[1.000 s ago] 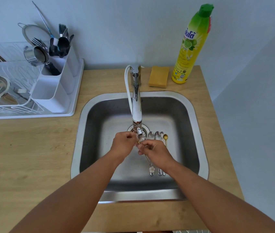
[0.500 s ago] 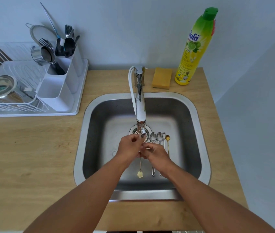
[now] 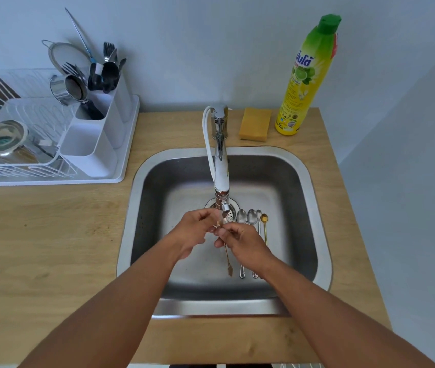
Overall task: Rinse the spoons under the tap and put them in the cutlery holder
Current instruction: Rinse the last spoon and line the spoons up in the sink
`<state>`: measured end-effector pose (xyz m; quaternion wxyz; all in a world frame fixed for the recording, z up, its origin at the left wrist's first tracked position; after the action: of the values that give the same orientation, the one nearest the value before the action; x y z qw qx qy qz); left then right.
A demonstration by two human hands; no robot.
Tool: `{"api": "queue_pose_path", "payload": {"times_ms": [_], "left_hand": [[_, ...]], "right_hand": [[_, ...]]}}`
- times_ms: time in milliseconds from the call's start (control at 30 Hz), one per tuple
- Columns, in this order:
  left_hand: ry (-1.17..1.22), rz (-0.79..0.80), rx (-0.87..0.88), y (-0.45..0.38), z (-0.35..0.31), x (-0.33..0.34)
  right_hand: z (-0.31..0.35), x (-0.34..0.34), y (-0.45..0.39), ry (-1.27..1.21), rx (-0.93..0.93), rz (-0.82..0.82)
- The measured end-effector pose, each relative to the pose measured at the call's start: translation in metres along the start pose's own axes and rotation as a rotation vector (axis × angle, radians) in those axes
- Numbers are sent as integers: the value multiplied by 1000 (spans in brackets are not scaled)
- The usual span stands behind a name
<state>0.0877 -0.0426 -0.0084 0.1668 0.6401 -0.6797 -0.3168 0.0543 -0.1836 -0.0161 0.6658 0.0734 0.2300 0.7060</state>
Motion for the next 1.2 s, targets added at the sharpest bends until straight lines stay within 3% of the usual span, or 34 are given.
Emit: {"api": "queue_pose_path", "payload": {"times_ms": [200,367,467,633,933,1200], "left_hand": [[145,-32,127,2,-5,9],[4,-205,107,-4,-2,10],[86,-199,30,0,1,15],[-25,-209,153,21,20,16],[-2,-265,162,23,22,14],[-134,-165,122,29,36,11]], "right_hand": [[6,1,0,-3,-22,-9],[-2,4,-4,-80,21,-10],[1,0,-9,-89,-5,-57],[12,-9,-19,-127,-7,-159],[-4,-4,-21,-221,130,-137],[11,-16,-35,-125,135,-186]]}}
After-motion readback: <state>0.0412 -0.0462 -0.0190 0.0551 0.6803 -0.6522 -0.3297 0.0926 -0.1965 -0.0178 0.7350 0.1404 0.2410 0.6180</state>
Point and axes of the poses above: each hand's wrist, its own y-axis away from the middle knuckle, its own x-axis out of the palm, z = x × y, the point moved 7 cm from there along -y, towards the middle knuckle, and after that the axes turned 10 degrees about -z, right-handed, at the moved point
